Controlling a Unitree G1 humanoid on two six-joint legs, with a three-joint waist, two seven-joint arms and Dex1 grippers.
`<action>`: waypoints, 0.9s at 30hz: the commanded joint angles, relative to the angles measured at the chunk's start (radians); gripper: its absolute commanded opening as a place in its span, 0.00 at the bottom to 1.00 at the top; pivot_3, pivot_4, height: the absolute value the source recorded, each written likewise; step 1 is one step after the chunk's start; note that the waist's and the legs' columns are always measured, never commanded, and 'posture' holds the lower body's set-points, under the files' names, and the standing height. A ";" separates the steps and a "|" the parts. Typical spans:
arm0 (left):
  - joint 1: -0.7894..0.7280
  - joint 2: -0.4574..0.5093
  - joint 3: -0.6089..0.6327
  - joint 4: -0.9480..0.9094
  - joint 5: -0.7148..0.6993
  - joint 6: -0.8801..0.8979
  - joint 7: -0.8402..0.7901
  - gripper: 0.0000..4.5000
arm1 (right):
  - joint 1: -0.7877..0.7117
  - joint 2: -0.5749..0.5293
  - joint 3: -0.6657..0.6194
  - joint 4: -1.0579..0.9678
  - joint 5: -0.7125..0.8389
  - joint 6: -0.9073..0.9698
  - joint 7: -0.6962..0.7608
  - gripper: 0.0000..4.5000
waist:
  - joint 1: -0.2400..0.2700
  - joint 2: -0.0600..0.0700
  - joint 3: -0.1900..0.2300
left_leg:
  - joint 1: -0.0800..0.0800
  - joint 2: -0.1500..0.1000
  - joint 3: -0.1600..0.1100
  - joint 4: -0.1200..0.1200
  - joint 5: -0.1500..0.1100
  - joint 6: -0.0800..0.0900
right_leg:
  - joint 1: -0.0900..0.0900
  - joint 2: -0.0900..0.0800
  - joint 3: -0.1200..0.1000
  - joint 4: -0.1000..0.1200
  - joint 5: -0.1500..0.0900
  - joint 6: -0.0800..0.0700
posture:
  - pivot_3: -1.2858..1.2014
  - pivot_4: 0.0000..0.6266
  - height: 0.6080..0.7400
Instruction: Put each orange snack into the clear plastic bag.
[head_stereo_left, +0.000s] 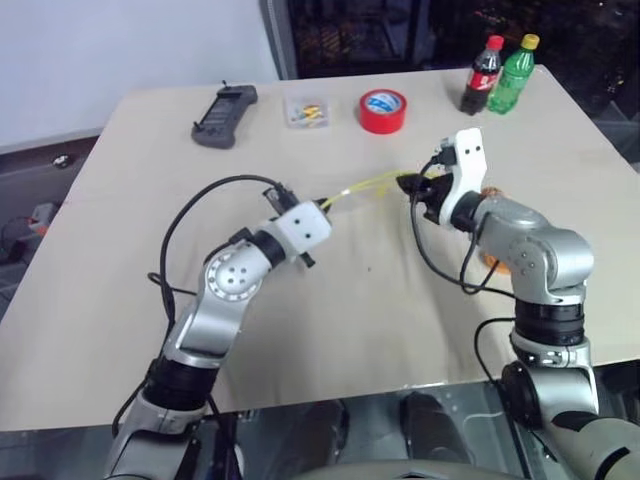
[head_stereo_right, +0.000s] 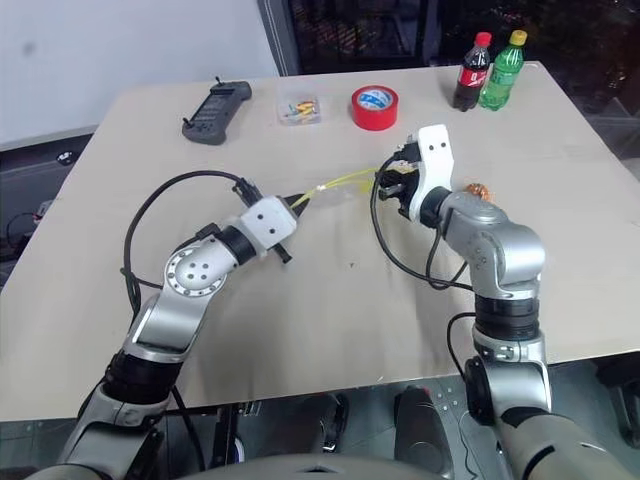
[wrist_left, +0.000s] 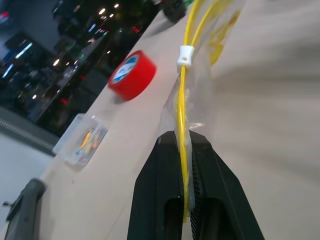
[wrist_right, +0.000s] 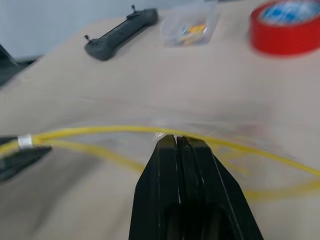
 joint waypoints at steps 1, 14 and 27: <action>0.006 0.017 -0.005 -0.046 0.011 -0.053 -0.010 0.00 | -0.030 0.048 0.012 0.063 0.017 -0.012 -0.025 0.02 | 0.000 0.000 0.000 | 0.000 0.000 0.000 0.000 0.000 0.000 | 0.000 0.000 0.000 0.000 0.000 0.000 | 0.52 0.24 1.00; 0.075 0.112 0.041 -0.041 -0.020 -0.147 -0.071 0.00 | -0.007 -0.322 0.717 0.247 -0.766 -1.073 0.093 0.02 | -0.003 0.000 0.000 | 0.001 -0.001 0.003 0.002 0.000 0.000 | -0.001 0.001 0.002 0.002 0.000 0.000 | 0.52 0.24 1.00; 0.060 0.088 0.066 -0.022 -0.015 -0.094 -0.050 0.00 | -0.044 -0.308 0.693 0.422 -0.974 -1.202 0.040 0.85 | 0.003 0.000 0.000 | 0.002 0.000 0.002 0.002 0.001 -0.001 | -0.001 0.002 0.002 0.004 0.000 0.000 | 0.52 0.24 1.00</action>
